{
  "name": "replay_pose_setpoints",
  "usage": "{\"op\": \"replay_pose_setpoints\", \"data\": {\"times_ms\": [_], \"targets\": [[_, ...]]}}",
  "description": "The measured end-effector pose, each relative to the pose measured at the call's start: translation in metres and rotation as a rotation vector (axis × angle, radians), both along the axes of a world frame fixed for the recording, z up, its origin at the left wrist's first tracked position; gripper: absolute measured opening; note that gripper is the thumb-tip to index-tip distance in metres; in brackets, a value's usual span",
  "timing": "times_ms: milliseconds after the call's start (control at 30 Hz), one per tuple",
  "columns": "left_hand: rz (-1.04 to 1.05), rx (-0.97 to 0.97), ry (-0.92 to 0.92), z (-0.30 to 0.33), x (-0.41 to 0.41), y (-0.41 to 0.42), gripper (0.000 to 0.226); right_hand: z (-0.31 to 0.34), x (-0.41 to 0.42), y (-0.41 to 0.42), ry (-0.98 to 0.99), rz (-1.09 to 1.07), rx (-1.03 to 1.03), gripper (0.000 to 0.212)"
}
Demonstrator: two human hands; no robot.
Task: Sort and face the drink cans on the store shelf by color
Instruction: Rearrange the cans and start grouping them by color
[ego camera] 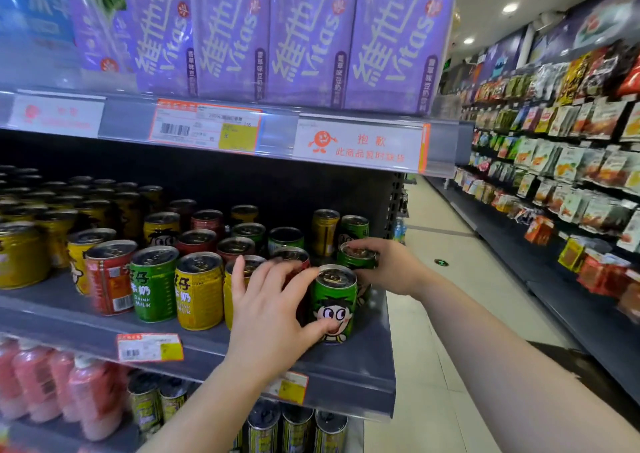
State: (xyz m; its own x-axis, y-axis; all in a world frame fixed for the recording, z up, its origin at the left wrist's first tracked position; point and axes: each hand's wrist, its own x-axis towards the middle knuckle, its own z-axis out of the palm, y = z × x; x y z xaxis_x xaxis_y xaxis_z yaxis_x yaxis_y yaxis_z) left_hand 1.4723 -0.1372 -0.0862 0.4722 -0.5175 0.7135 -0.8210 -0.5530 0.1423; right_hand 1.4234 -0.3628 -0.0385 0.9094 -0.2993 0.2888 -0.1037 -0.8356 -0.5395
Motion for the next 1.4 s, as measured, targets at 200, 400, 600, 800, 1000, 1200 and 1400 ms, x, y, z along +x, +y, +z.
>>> {"op": "replay_pose_setpoints", "data": {"times_ms": [200, 400, 600, 800, 1000, 1200, 1400], "targets": [[0.048, 0.021, 0.005, 0.0, -0.005, -0.007, 0.068, -0.008, -0.002, 0.004, -0.088, -0.106, 0.001, 0.045], [0.116, 0.078, 0.028, 0.001, -0.007, -0.011, 0.069, 0.002, 0.007, -0.016, -0.08, -0.033, 0.336, 0.033], [0.153, 0.043, -0.019, 0.0, -0.007, -0.017, 0.069, 0.004, 0.048, -0.064, -0.236, -0.248, 0.195, 0.043], [0.185, 0.025, -0.058, -0.003, -0.009, -0.024, 0.069, -0.02, 0.068, -0.087, -0.204, -0.106, 0.115, 0.063], [0.197, 0.022, -0.024, -0.004, -0.012, -0.034, 0.071, -0.026, 0.082, -0.092, -0.177, -0.079, 0.102, 0.068], [0.197, 0.013, -0.016, -0.003, -0.011, -0.039, 0.072, -0.036, 0.09, -0.09, -0.218, -0.038, 0.173, 0.045], [0.173, 0.024, -0.103, -0.003, -0.004, -0.03, 0.076, -0.03, 0.063, -0.088, -0.184, 0.037, 0.194, 0.042]]}}
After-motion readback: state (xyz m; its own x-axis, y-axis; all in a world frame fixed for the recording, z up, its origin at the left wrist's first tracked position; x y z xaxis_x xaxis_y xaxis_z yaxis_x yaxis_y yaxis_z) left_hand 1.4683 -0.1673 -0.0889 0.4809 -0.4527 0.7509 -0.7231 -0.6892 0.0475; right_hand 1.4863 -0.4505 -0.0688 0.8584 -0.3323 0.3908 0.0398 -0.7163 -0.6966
